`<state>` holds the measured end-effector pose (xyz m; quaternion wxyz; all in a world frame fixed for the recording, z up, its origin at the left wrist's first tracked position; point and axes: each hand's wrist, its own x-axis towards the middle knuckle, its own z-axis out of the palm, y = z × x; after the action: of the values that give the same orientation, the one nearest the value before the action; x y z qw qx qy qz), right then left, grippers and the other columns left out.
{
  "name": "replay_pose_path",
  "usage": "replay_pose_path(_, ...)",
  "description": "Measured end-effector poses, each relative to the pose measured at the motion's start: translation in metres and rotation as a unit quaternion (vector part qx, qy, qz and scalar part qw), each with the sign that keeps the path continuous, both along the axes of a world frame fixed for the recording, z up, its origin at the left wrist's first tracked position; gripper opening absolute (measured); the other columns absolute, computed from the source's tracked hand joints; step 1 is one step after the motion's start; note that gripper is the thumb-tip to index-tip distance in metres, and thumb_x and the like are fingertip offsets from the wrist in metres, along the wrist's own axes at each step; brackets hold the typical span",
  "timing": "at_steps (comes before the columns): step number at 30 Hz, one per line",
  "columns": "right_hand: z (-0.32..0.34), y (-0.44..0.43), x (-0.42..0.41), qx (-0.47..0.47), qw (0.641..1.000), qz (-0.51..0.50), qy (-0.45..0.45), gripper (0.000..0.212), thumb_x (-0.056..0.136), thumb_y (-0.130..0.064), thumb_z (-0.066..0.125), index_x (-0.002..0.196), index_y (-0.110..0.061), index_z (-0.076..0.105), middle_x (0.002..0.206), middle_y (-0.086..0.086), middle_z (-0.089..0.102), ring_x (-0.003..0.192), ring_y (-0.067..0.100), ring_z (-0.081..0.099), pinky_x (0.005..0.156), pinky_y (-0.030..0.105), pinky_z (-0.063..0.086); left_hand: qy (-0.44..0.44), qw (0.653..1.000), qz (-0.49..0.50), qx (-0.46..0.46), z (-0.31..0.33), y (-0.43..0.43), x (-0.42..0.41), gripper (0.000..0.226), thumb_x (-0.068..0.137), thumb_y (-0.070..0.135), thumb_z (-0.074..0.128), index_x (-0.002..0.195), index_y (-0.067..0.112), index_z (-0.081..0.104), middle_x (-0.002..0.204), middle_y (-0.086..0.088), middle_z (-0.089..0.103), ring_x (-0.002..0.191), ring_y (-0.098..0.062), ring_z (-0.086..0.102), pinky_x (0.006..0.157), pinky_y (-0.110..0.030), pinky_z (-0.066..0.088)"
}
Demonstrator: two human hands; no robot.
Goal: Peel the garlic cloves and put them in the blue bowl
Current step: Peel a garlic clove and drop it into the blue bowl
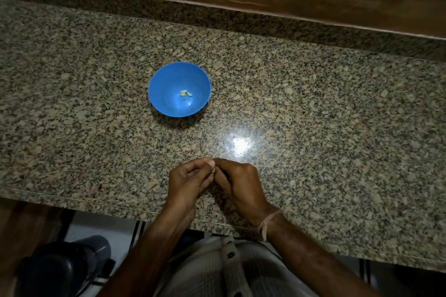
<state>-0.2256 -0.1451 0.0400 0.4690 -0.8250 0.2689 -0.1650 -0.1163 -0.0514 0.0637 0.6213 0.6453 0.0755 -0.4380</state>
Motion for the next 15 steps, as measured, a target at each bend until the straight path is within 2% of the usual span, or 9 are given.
replay_pose_path(3, -0.005, 0.004, 0.001, 0.006, 1.000, -0.003, -0.001, 0.032, 0.108, -0.044, 0.055, 0.130, -0.028, 0.071, 0.110, -0.005, 0.079, 0.095, 0.011, 0.076, 0.078, 0.039, 0.059, 0.011, 1.000, 0.006, 0.000, -0.003, 0.001, 0.000, 0.016, 0.093, 0.007, 0.074, 0.109, 0.003, 0.076, 0.099, -0.017, 0.080, 0.096, -0.026, 0.078, 0.089, -0.032, 0.063)
replay_pose_path(6, -0.007, 0.006, 0.002, -0.018, 1.000, 0.004, 0.015, 0.034, 0.108, -0.044, 0.052, 0.130, -0.025, 0.071, 0.109, -0.002, 0.079, 0.093, 0.015, 0.075, 0.077, 0.040, 0.059, 0.024, 1.000, 0.015, 0.009, -0.004, 0.002, 0.003, 0.014, 0.093, 0.004, 0.073, 0.107, 0.003, 0.076, 0.098, -0.015, 0.080, 0.094, -0.022, 0.078, 0.082, -0.025, 0.063)
replay_pose_path(10, -0.004, 0.006, 0.002, -0.029, 0.999, 0.038, 0.023, 0.028, 0.107, -0.035, 0.056, 0.127, -0.022, 0.071, 0.105, -0.002, 0.078, 0.088, 0.015, 0.074, 0.075, 0.039, 0.058, 0.033, 0.999, 0.010, 0.022, -0.003, 0.006, 0.007, 0.011, 0.092, 0.005, 0.074, 0.104, 0.003, 0.076, 0.096, -0.016, 0.080, 0.093, -0.023, 0.079, 0.081, -0.026, 0.064)
replay_pose_path(15, -0.001, 0.011, 0.011, -0.017, 1.000, -0.001, -0.002, 0.031, 0.107, -0.041, 0.057, 0.127, -0.023, 0.073, 0.106, -0.003, 0.079, 0.092, 0.010, 0.074, 0.078, 0.036, 0.059, 0.029, 0.999, 0.006, 0.012, -0.003, 0.006, 0.014, 0.015, 0.092, 0.004, 0.075, 0.106, -0.001, 0.076, 0.093, -0.017, 0.080, 0.087, -0.022, 0.078, 0.082, -0.027, 0.064)
